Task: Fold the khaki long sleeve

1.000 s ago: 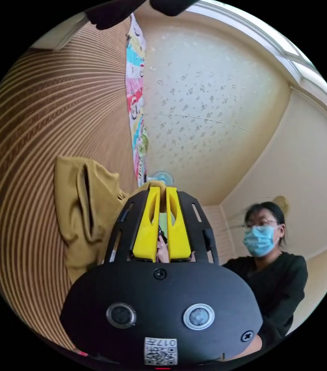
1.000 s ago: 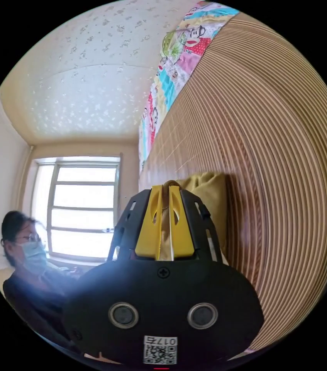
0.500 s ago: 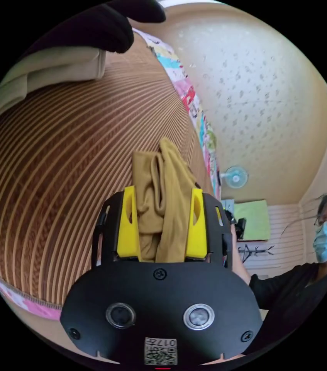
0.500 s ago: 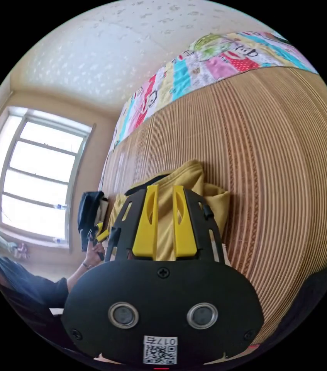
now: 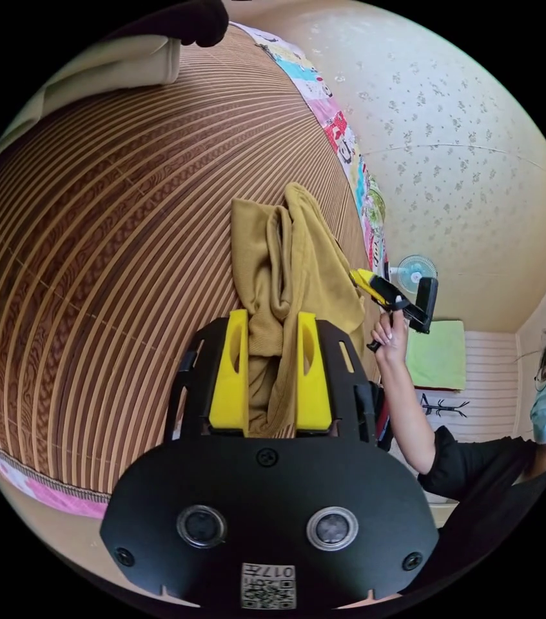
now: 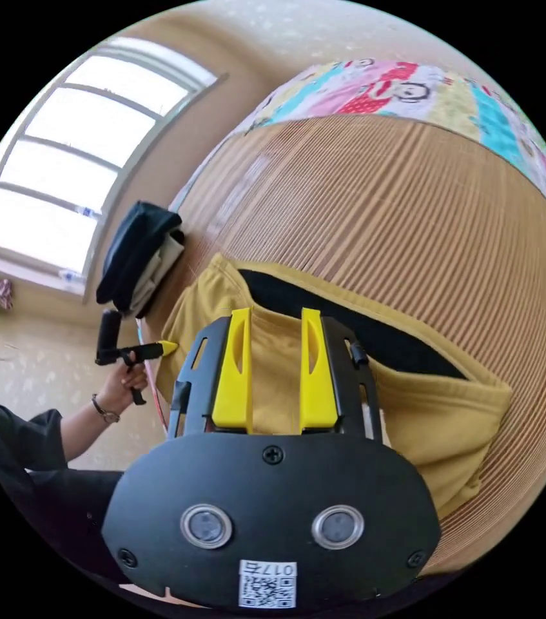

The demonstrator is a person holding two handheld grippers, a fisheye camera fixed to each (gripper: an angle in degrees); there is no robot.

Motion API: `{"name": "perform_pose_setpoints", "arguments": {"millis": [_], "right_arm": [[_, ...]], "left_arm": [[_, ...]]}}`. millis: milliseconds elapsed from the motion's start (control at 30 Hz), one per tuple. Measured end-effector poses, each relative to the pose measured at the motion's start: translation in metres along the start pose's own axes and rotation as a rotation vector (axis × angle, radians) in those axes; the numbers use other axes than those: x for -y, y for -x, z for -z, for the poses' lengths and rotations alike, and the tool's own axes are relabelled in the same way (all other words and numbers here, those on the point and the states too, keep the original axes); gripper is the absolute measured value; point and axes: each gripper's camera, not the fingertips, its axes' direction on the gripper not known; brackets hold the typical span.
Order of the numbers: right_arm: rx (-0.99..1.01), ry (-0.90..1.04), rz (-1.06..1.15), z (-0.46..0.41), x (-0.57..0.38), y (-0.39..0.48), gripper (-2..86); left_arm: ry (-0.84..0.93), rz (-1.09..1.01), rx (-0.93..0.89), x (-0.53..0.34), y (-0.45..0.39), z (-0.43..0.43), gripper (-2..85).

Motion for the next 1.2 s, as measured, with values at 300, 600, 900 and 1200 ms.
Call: {"name": "perform_pose_setpoints", "arguments": {"millis": [300, 600, 900, 1200], "right_arm": [[-0.197, -0.121, -0.002, 0.007, 0.013, 0.023, 4.7], [-0.342, -0.34, -0.237, 0.088, -0.1, -0.007, 1.9], [-0.287, -0.172, -0.367, 0.106, -0.159, -0.094, 0.6], [-0.08, -0.439, -0.505, 0.21, -0.29, -0.125, 1.3]], "left_arm": [[-0.026, 0.008, -0.033, -0.02, 0.015, -0.011, 11.5], [-0.023, -0.005, 0.015, -0.042, 0.022, -0.019, 11.0], [-0.004, -0.213, 0.01, -0.06, -0.079, -0.002, 7.8], [0.137, -0.592, -0.035, -0.154, -0.304, -0.172, 2.3]]}}
